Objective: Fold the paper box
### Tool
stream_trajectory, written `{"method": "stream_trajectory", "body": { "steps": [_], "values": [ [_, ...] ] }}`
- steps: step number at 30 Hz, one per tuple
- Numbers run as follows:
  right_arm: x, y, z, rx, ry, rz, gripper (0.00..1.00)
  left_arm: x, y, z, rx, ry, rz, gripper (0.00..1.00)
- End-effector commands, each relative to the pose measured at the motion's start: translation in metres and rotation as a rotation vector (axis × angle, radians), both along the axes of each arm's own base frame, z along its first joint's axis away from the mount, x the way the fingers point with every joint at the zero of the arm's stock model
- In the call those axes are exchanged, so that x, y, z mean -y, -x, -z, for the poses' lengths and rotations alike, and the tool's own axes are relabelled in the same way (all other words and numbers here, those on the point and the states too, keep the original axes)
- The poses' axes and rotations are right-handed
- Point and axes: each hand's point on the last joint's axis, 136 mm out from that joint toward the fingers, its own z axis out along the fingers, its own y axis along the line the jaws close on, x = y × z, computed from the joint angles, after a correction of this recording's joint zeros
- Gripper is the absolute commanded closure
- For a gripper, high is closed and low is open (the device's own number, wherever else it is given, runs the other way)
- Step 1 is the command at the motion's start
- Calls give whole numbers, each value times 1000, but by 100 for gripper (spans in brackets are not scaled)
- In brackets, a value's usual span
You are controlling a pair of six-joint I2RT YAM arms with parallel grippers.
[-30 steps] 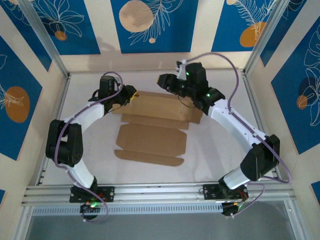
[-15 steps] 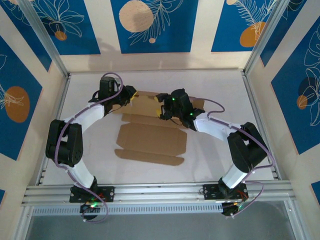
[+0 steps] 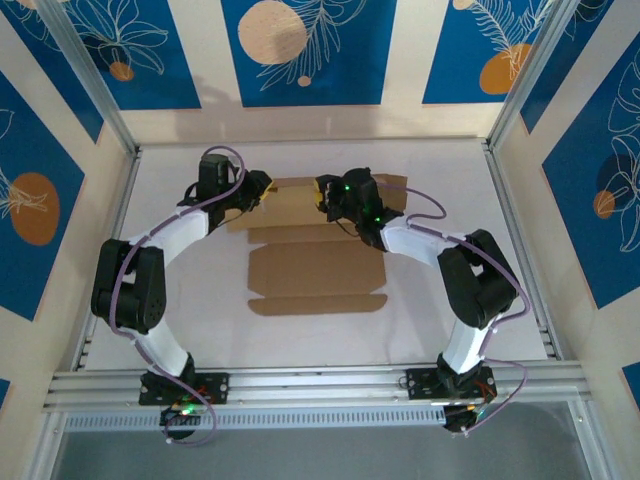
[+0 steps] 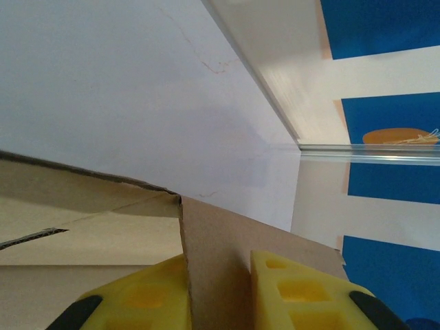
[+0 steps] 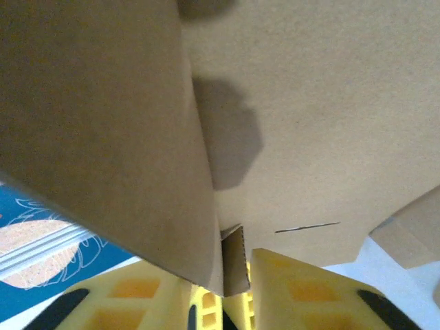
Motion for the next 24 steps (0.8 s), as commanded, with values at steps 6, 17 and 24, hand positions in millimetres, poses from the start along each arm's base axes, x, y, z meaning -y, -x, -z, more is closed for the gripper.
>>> {"method": "stream_trajectory", "body": {
  "steps": [6,17,24],
  "values": [
    [13,-31,-27,98,46,62,79,4,4,-12,28,30,12,77],
    [20,-49,-17,103,86,76,80,8,5,-7,21,22,18,77],
    [26,-50,-23,190,82,70,52,4,3,-2,8,2,-5,78]
  ]
}}
